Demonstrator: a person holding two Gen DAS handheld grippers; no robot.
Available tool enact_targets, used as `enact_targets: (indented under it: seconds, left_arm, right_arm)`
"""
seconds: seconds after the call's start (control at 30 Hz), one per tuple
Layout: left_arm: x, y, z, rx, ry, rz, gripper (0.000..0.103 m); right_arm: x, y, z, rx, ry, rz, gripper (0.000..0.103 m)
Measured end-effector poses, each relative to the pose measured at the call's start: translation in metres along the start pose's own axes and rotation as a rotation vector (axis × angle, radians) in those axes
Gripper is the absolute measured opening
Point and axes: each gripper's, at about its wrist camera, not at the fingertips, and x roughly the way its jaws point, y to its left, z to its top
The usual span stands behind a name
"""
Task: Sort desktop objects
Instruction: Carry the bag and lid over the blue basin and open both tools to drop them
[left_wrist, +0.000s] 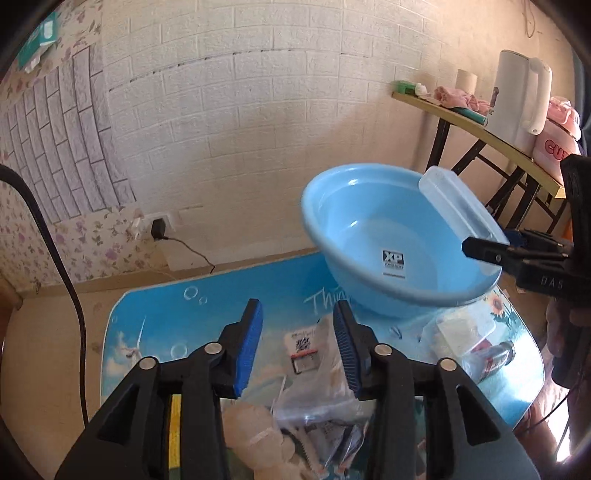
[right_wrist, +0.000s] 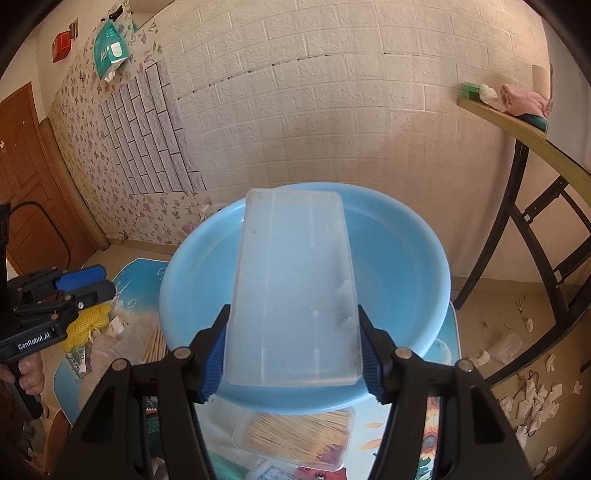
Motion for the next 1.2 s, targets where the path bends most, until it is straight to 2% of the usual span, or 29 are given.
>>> enact_targets:
  seconds: [0.07, 0.17, 0.3, 0.5, 0.53, 0.57, 0.6, 0.63, 0.73, 0.93, 1.2]
  left_arm:
    - [0.001, 0.004, -0.014, -0.017, 0.036, -0.017, 0.062]
    - [0.007, 0.004, -0.030, -0.018, 0.071, -0.010, 0.072]
    - [0.022, -0.008, -0.036, -0.019, 0.103, -0.075, 0.077]
    - [0.052, -0.036, -0.035, 0.081, 0.125, -0.065, 0.078]
    - [0.056, -0.037, -0.036, 0.088, 0.133, -0.067, 0.074]
    - [0.059, -0.036, -0.035, 0.091, 0.138, -0.068, 0.052]
    - [0.061, -0.035, -0.035, 0.096, 0.146, -0.062, 0.040]
    - [0.061, -0.034, -0.036, 0.101, 0.137, -0.060, 0.037]
    - [0.056, -0.031, -0.036, 0.097, 0.124, -0.079, 0.023]
    - [0.027, -0.022, -0.021, 0.052, 0.044, -0.074, 0.020]
    - [-0.014, -0.025, 0.019, 0.032, -0.110, -0.090, 0.020]
  right_arm:
    - [0.000, 0.001, 0.000, -0.001, -0.002, -0.004, 0.060]
    - [0.000, 0.003, 0.002, -0.006, 0.001, -0.013, 0.060]
    - [0.000, 0.007, 0.003, -0.019, 0.005, -0.028, 0.060]
    - [0.004, 0.007, 0.004, 0.001, 0.010, -0.051, 0.061]
    - [0.004, 0.007, 0.004, 0.003, 0.007, -0.048, 0.062]
    - [0.003, 0.006, 0.005, 0.002, -0.001, -0.043, 0.063]
    - [0.001, 0.006, 0.005, 0.000, -0.010, -0.043, 0.065]
    - [-0.001, 0.006, 0.005, -0.002, -0.019, -0.044, 0.070]
    - [-0.005, 0.003, 0.006, 0.008, -0.030, -0.036, 0.071]
    - [-0.014, -0.002, 0.003, 0.025, -0.049, -0.038, 0.071]
    - [-0.038, -0.017, -0.005, 0.056, -0.076, -0.074, 0.071]
